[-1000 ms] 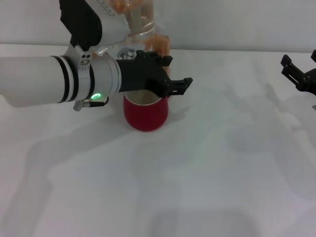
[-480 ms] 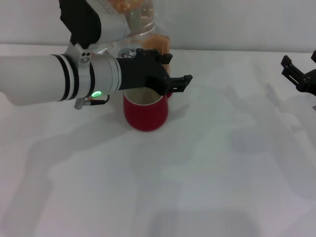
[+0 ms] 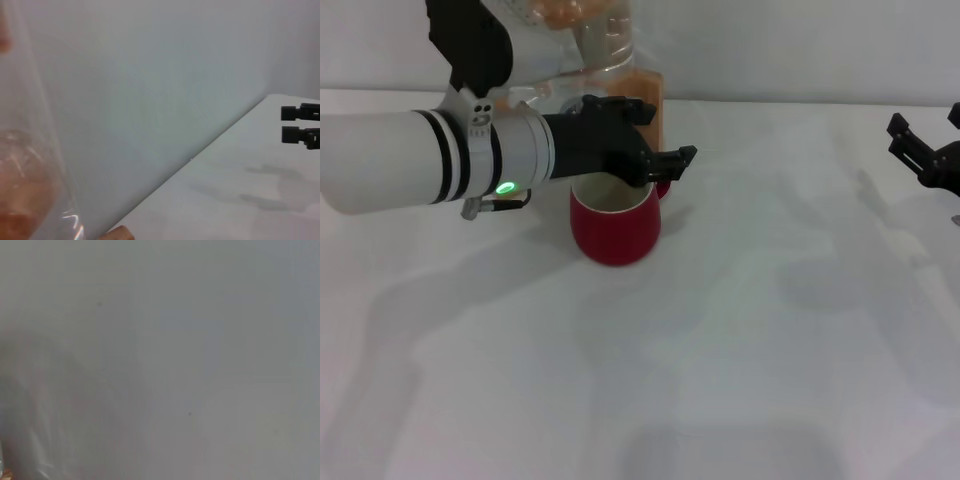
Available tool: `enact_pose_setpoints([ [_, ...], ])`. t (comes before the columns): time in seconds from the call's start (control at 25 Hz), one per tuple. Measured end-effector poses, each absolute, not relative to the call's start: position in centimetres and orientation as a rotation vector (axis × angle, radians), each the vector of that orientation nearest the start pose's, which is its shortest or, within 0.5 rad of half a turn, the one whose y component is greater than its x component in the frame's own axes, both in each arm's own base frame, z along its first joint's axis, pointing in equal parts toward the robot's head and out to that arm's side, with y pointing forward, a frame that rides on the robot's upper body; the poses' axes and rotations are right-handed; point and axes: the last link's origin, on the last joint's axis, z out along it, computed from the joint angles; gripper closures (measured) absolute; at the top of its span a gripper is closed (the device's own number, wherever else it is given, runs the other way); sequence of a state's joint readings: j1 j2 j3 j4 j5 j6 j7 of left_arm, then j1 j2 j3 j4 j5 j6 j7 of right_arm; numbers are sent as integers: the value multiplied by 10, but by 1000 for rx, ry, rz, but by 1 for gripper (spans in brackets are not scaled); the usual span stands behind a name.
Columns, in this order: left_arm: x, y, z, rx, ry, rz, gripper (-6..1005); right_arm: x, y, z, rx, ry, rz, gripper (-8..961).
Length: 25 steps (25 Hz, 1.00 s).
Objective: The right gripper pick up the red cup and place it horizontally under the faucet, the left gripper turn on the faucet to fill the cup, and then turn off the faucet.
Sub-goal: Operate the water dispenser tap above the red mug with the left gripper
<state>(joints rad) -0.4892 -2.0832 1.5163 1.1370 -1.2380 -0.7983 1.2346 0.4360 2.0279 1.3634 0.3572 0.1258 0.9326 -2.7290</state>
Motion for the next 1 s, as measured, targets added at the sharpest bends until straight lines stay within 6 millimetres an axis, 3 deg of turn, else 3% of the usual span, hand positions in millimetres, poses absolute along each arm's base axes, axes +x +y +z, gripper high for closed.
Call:
enact_pose_setpoints([
  [1.0,-162,396,-37,-2487,-417,-380,243,300,371,-5,-1763,595,782,96],
])
